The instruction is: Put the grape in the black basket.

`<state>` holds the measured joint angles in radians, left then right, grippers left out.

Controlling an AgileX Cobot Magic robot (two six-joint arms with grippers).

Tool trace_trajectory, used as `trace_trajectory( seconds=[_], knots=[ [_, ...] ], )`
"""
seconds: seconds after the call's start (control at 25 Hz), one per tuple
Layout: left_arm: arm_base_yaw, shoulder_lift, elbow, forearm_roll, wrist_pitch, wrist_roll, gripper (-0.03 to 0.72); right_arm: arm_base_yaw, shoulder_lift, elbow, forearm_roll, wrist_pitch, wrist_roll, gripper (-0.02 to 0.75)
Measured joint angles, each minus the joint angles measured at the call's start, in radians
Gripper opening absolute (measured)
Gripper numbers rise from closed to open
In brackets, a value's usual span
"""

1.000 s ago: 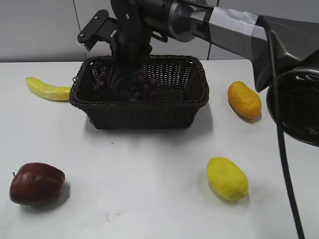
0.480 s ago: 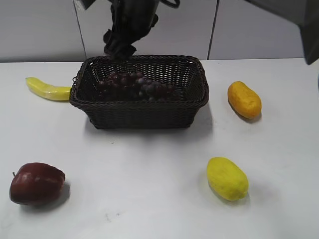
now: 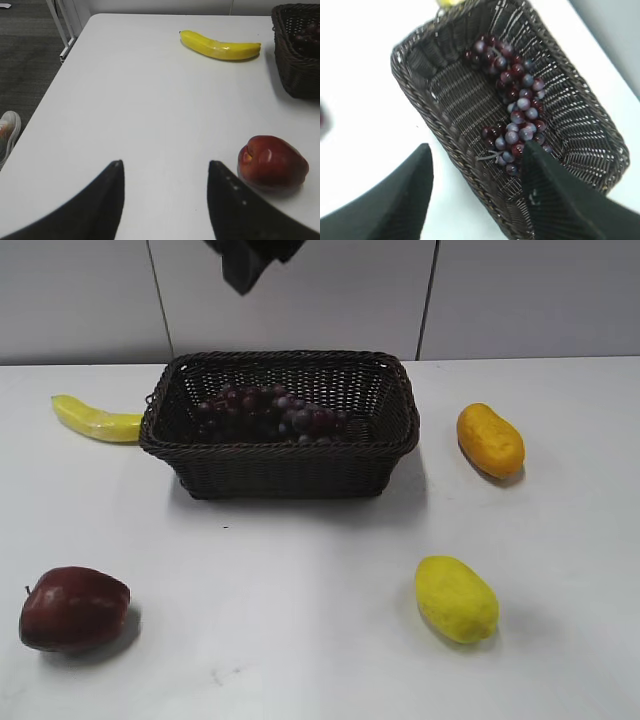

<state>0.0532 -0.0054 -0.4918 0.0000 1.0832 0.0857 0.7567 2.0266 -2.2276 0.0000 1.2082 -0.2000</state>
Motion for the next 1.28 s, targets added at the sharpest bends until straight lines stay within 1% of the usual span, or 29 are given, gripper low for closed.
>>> trace_trajectory(
  seconds=[0.12, 0.24, 0.64, 0.88, 1.04, 1.12, 1.28],
  knots=[
    [0.0, 0.0, 0.0, 0.0, 0.0, 0.0, 0.492, -0.025, -0.057, 0.0, 0.0, 0.001, 0.056, 0.426],
    [0.0, 0.0, 0.0, 0.0, 0.0, 0.0, 0.492, -0.08, -0.103, 0.014, 0.0, 0.001, 0.089, 0.426],
    [0.0, 0.0, 0.0, 0.0, 0.0, 0.0, 0.492, -0.35, -0.265, 0.26, -0.008, 0.004, 0.112, 0.426],
    [0.0, 0.0, 0.0, 0.0, 0.0, 0.0, 0.492, -0.515, -0.324, 0.359, -0.007, 0.004, 0.115, 0.426],
    [0.0, 0.0, 0.0, 0.0, 0.0, 0.0, 0.492, -0.594, -0.345, 0.411, -0.014, 0.004, 0.183, 0.427],
    [0.0, 0.0, 0.0, 0.0, 0.0, 0.0, 0.492, -0.631, -0.352, 0.438, -0.026, 0.004, 0.208, 0.452],
    [0.0, 0.0, 0.0, 0.0, 0.0, 0.0, 0.492, -0.686, -0.373, 0.516, -0.031, 0.003, 0.227, 0.564]
  ],
)
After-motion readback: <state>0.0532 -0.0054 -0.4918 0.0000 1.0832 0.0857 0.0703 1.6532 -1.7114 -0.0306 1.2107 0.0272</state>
